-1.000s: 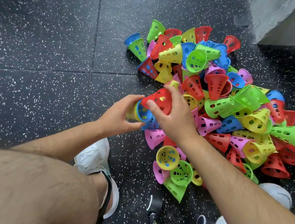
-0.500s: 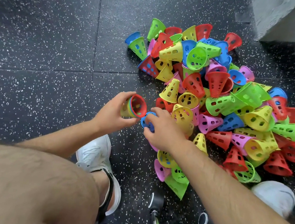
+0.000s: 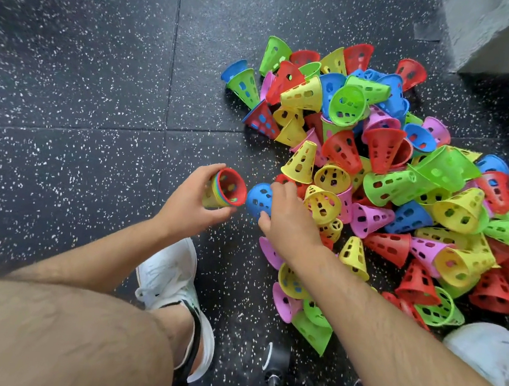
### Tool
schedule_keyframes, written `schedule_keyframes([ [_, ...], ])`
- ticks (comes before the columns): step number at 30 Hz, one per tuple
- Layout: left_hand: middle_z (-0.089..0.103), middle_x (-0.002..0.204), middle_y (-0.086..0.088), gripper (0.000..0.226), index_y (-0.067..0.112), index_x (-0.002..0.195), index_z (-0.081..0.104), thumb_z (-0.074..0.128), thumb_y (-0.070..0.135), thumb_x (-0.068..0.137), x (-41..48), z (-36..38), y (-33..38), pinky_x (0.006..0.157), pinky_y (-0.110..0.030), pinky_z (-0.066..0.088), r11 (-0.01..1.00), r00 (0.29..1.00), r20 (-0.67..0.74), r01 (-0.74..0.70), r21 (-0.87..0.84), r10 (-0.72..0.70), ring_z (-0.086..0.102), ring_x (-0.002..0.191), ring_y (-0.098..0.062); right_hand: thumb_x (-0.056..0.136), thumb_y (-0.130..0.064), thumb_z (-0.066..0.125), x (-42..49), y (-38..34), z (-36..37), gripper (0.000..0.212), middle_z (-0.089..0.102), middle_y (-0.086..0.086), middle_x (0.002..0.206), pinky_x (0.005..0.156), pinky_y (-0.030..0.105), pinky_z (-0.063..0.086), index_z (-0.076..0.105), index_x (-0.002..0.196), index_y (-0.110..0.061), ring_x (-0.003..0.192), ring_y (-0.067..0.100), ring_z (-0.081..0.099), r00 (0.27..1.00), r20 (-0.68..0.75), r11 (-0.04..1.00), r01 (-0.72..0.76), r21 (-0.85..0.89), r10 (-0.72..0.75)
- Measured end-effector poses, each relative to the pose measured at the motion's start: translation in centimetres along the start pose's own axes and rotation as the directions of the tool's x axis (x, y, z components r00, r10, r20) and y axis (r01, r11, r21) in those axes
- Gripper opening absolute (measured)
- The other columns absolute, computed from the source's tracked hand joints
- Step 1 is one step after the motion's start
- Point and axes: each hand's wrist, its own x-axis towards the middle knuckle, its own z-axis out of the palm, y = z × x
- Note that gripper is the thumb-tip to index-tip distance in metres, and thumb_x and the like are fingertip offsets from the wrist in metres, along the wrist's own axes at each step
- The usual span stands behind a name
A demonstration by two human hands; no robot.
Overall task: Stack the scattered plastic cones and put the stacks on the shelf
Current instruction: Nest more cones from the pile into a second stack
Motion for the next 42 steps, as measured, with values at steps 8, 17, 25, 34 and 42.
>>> schedule_keyframes([
  [8, 0.059, 0.131, 0.015, 0.073, 0.027, 0.14, 0.051, 0.09, 0.018, 0.078, 0.6, -0.2, 0.6, 0.103, -0.015, 0.042, 0.998, 1.0, -0.012, 0.027, -0.055, -0.028, 0.053, 0.119, 0.011, 0.074, -0.031, 0.067, 1.4, -0.4, -2.8, 0.079, 0.035, -0.005, 0.105, 0.078, 0.014, 0.046, 0.034, 0.145, -0.046, 0.083, 0.004, 0.054, 0.981, -0.17, 0.818, 0.023, 0.575, 0.093],
  [17, 0.061, 0.131, 0.024, 0.068, 0.034, 0.137, 0.054, 0.081, 0.041, 0.074, 0.4, 0.8, 3.3, 0.098, -0.018, 0.047, 0.985, 0.997, 0.045, -0.047, -0.169, 0.055, 0.061, 0.119, -0.003, 0.079, -0.028, 0.077, 0.8, -2.0, -2.5, 0.053, 0.056, -0.008, 0.107, 0.068, 0.021, 0.046, 0.035, 0.111, -0.033, 0.084, 0.005, 0.062, 0.959, -0.254, 0.715, 0.089, 0.693, 0.127],
  [25, 0.057, 0.137, 0.013, 0.077, 0.028, 0.143, 0.049, 0.082, 0.029, 0.074, 0.8, 0.4, 2.8, 0.105, -0.016, 0.043, 0.992, 0.999, 0.041, -0.028, -0.125, 0.033, 0.055, 0.125, 0.002, 0.074, -0.057, 0.072, -0.3, -0.5, -2.1, 0.064, 0.044, -0.011, 0.125, 0.097, 0.026, 0.041, 0.043, 0.121, -0.023, 0.115, 0.01, 0.048, 0.994, -0.112, 0.87, 0.042, 0.491, 0.016],
  [34, 0.056, 0.137, 0.01, 0.08, 0.019, 0.146, 0.051, 0.086, 0.007, 0.075, 0.2, 0.5, 2.0, 0.099, 0.0, 0.031, 0.999, 0.98, 0.197, -0.029, 0.023, 0.024, 0.052, 0.121, 0.005, 0.087, -0.056, 0.054, -2.8, 2.6, -1.0, 0.034, 0.064, -0.012, 0.116, 0.106, 0.041, 0.028, 0.069, 0.065, -0.035, 0.118, 0.019, 0.041, 0.963, 0.205, 0.985, 0.17, 0.037, -0.174],
  [42, 0.057, 0.141, 0.006, 0.079, 0.016, 0.147, 0.05, 0.085, 0.005, 0.077, -0.3, 0.9, 2.4, 0.102, -0.005, 0.034, 0.999, 0.969, 0.245, -0.021, 0.029, 0.013, 0.053, 0.126, -0.005, 0.095, -0.049, 0.04, -3.1, 2.4, -1.6, 0.043, 0.067, -0.009, 0.113, 0.101, 0.041, 0.034, 0.071, 0.112, -0.024, 0.11, 0.02, 0.048, 0.96, 0.179, 0.95, 0.247, -0.189, -0.214],
])
